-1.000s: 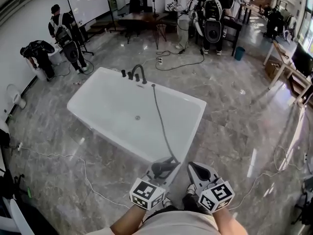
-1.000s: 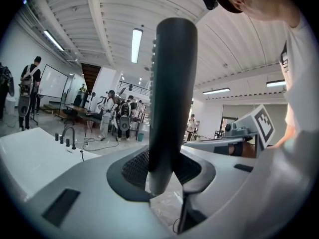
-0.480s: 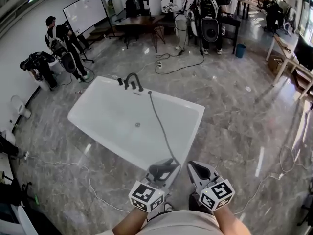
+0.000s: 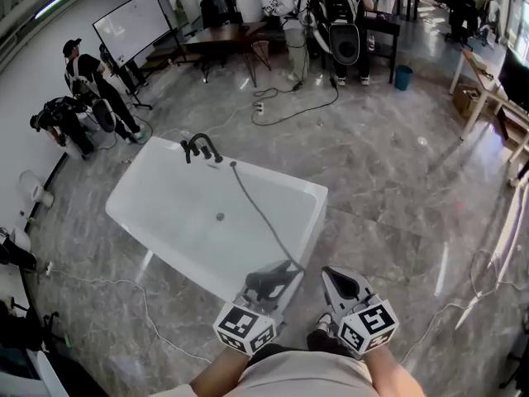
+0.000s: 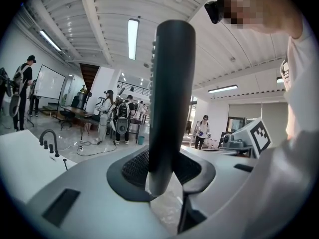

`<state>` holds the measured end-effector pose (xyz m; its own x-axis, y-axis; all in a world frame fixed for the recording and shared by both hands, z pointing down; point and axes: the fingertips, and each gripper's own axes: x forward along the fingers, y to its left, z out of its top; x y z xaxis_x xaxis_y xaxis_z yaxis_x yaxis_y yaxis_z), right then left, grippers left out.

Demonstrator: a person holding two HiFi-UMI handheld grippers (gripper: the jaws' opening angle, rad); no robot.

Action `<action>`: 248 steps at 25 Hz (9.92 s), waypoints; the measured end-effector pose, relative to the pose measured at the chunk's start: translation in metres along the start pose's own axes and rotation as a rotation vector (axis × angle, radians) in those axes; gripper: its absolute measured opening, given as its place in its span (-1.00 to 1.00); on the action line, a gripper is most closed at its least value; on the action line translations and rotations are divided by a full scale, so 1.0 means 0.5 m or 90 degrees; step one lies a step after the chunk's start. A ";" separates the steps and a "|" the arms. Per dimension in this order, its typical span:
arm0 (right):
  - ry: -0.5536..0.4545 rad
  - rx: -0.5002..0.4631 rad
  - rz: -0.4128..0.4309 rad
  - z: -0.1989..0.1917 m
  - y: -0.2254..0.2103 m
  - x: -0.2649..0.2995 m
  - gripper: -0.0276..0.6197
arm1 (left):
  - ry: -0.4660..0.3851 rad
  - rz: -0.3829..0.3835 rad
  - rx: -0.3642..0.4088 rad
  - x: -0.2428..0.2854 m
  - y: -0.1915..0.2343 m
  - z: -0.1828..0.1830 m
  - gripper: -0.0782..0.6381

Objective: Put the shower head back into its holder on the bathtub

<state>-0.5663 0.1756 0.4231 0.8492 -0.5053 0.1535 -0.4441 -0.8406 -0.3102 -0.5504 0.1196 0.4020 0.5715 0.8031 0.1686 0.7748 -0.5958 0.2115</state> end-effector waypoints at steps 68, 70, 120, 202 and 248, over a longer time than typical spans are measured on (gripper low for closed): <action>0.033 -0.062 0.098 0.423 -1.007 0.549 -0.87 | -0.027 0.126 -0.037 1.104 0.413 0.265 -0.43; 0.033 -0.059 0.105 0.437 -1.038 0.556 -0.87 | -0.025 0.136 -0.037 1.131 0.414 0.271 -0.43; 0.228 -0.148 0.625 0.483 -0.761 1.443 -0.87 | -0.136 0.642 -0.148 0.948 1.221 0.443 -0.44; 0.547 -0.237 0.890 -0.117 -0.362 1.434 -0.61 | -1.077 0.619 -0.305 0.173 1.103 0.652 -0.46; 0.299 0.258 0.903 0.599 -0.192 1.758 -0.70 | -0.776 0.933 -0.362 0.191 1.165 0.403 -0.46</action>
<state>0.3083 -0.1291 0.3068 -0.3849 -0.8938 -0.2299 -0.6094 0.4333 -0.6640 0.0101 -0.1490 0.3475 0.6175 -0.7790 -0.1086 -0.3919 -0.4244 0.8162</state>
